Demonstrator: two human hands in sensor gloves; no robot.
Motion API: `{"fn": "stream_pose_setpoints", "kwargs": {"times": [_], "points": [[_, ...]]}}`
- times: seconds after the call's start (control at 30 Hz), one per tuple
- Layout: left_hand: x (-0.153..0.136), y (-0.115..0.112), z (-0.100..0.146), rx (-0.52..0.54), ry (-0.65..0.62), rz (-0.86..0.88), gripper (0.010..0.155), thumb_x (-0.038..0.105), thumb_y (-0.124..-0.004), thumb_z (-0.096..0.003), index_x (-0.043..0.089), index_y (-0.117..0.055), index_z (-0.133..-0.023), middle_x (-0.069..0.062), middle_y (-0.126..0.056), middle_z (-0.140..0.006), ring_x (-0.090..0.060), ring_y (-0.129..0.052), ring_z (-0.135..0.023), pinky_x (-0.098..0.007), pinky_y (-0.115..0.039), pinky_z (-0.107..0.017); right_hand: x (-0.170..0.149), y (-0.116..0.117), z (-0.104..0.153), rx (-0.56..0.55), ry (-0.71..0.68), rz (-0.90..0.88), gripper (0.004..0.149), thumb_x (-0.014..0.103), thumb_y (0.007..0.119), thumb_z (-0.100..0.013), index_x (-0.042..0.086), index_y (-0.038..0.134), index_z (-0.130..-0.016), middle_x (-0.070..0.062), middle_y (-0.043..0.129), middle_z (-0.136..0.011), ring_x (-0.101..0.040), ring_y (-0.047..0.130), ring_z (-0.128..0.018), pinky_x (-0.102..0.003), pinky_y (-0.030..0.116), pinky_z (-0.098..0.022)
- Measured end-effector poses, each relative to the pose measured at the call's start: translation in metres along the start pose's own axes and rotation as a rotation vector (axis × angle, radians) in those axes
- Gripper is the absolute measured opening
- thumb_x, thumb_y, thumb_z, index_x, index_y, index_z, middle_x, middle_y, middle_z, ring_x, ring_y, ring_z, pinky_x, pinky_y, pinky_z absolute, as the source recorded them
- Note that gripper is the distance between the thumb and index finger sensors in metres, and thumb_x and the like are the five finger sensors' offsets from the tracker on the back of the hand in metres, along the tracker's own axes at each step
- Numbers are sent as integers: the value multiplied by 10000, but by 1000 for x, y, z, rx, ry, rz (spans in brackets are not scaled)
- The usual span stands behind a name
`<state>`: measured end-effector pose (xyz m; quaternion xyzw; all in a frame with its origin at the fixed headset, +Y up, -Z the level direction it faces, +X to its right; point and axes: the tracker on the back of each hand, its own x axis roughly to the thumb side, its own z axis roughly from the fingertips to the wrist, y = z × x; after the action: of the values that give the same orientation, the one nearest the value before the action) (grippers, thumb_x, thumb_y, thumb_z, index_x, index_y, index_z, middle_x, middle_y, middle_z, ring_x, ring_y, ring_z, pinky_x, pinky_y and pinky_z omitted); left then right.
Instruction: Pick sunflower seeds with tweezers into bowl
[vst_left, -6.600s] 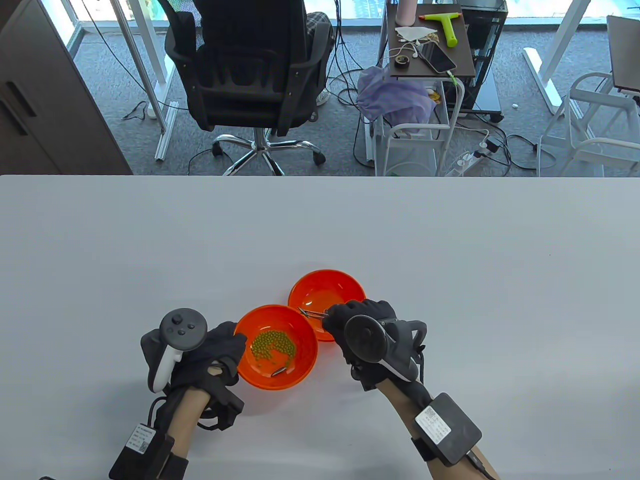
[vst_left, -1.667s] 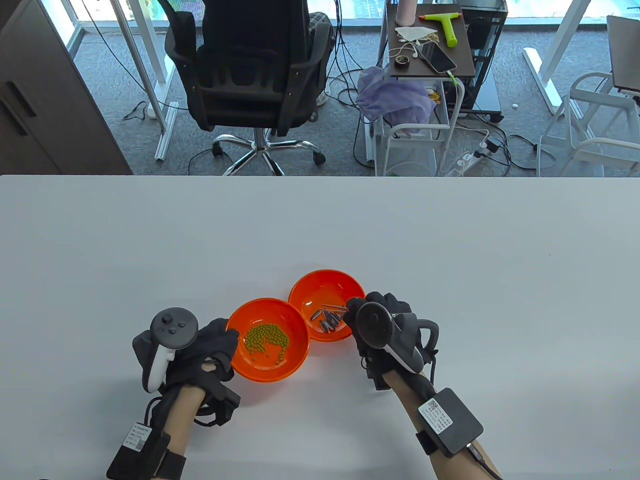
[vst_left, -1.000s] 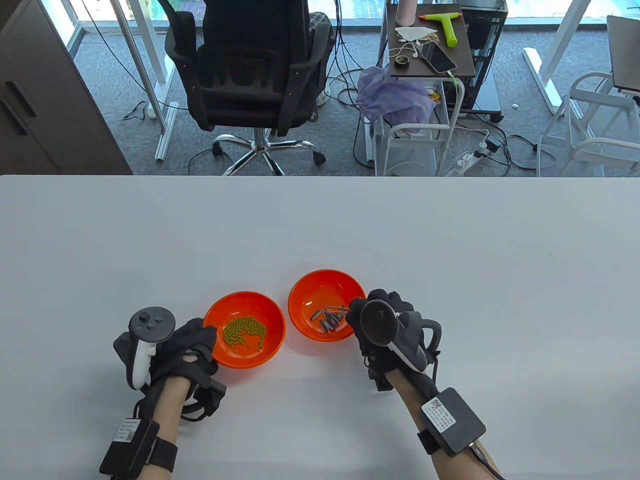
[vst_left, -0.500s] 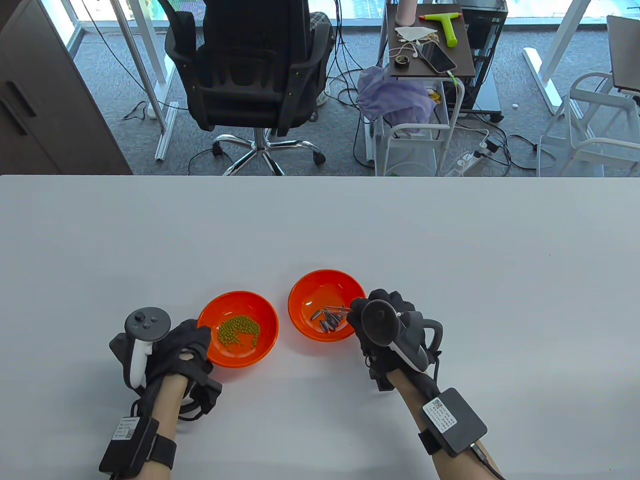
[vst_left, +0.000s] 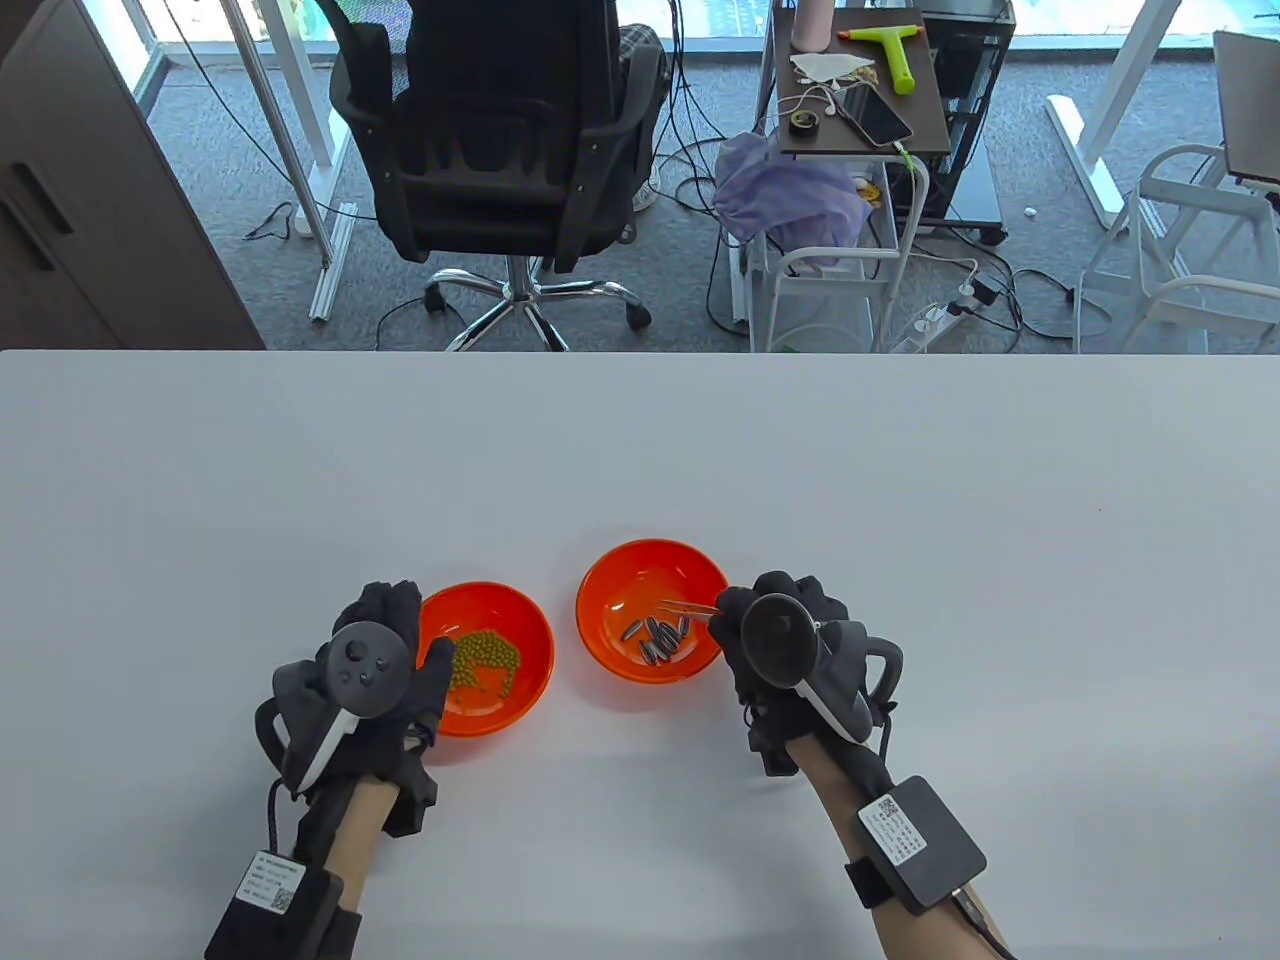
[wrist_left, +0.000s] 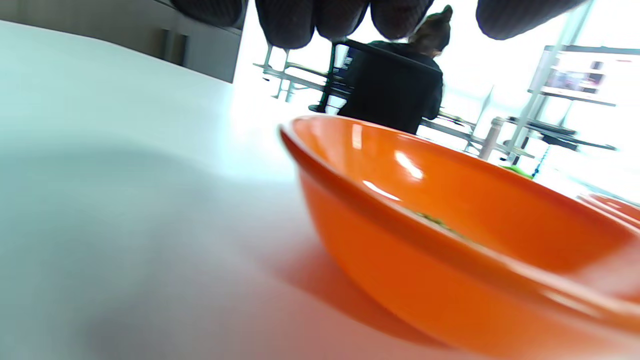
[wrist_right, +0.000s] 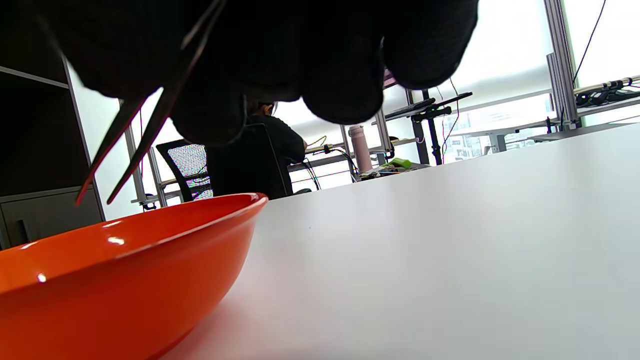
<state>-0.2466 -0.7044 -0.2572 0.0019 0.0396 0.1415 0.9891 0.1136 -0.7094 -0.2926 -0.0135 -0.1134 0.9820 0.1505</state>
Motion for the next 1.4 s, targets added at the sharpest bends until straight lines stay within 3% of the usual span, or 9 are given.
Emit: {"fn": "stream_pose_setpoints", "kwargs": {"times": [0.23, 0.53, 0.73, 1.4], "points": [[31, -11, 8, -55, -163, -145, 726, 558, -678, -480, 296, -422, -1106, 1, -377, -1224, -290, -389, -1181, -606, -341, -812, -17, -11, -1, -31, 35, 8, 384, 488, 859, -320, 358, 1029, -638, 118, 929, -624, -204, 902, -691, -470, 736, -651], [38, -17, 9, -91, -182, -157, 730, 557, -672, -483, 290, -408, -1109, -3, -370, -1225, -285, -377, -1181, -605, -323, -810, -65, -18, 3, -21, 100, 91, 383, 491, 862, -318, 359, 1033, -634, 123, 932, -624, -208, 897, -702, -471, 732, -655], [39, -18, 10, -93, -180, -155, 724, 553, -673, -482, 292, -416, -1106, 2, -375, -1225, -284, -378, -1180, -604, -320, -809, -90, -9, 6, 33, 102, 148, 382, 494, 865, -316, 363, 1036, -631, 128, 932, -630, -209, 890, -718, -470, 730, -660], [38, -20, 9, -109, -166, -164, 730, 551, -670, -484, 283, -402, -1108, -6, -371, -1225, -287, -378, -1180, -604, -314, -808, -81, 25, 7, 207, 0, 435, 421, 507, 866, -305, 361, 1034, -662, 116, 906, -698, -227, 876, -763, -482, 718, -667]]}}
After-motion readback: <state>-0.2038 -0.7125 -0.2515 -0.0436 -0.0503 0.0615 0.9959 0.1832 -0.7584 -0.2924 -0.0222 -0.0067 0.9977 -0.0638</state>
